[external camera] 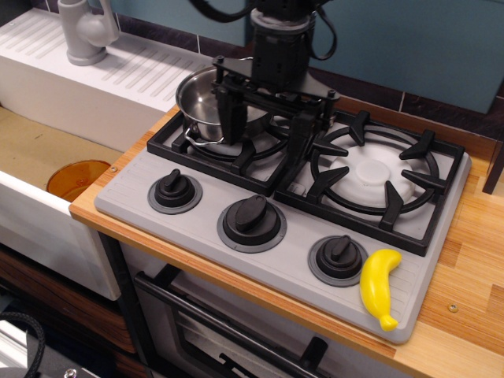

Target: End effector reaching pot or pan

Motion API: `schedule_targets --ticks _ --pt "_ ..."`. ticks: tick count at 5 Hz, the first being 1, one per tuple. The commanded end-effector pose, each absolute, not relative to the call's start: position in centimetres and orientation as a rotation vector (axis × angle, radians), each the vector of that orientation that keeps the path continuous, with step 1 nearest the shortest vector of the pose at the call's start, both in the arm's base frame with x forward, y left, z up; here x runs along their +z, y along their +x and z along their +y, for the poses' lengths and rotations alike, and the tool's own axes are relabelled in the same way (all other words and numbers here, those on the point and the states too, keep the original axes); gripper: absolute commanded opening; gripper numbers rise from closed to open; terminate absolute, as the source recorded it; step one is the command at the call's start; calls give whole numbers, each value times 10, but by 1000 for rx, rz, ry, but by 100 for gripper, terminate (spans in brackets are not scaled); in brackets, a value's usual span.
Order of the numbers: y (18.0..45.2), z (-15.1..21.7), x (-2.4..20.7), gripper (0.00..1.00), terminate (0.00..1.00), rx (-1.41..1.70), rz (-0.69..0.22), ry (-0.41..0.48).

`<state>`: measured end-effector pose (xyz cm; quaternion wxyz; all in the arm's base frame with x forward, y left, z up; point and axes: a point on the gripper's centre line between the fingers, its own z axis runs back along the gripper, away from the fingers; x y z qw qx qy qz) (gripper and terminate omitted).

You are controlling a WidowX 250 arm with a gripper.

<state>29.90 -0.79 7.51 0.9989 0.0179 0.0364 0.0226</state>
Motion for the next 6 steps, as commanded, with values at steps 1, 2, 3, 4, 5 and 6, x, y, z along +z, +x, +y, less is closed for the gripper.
schedule_targets --ticks 1,2,3,4,5,6 --pt "326 -9 91 100 0 45 12 20" --pt "336 -2 96 100 0 52 -6 42" --pt "348 15 90 100 0 20 -36 50" --pt "355 24 90 100 0 4 -43 57" --pt "358 26 87 100 0 4 -53 55" --pt "359 27 80 100 0 2 -67 47"
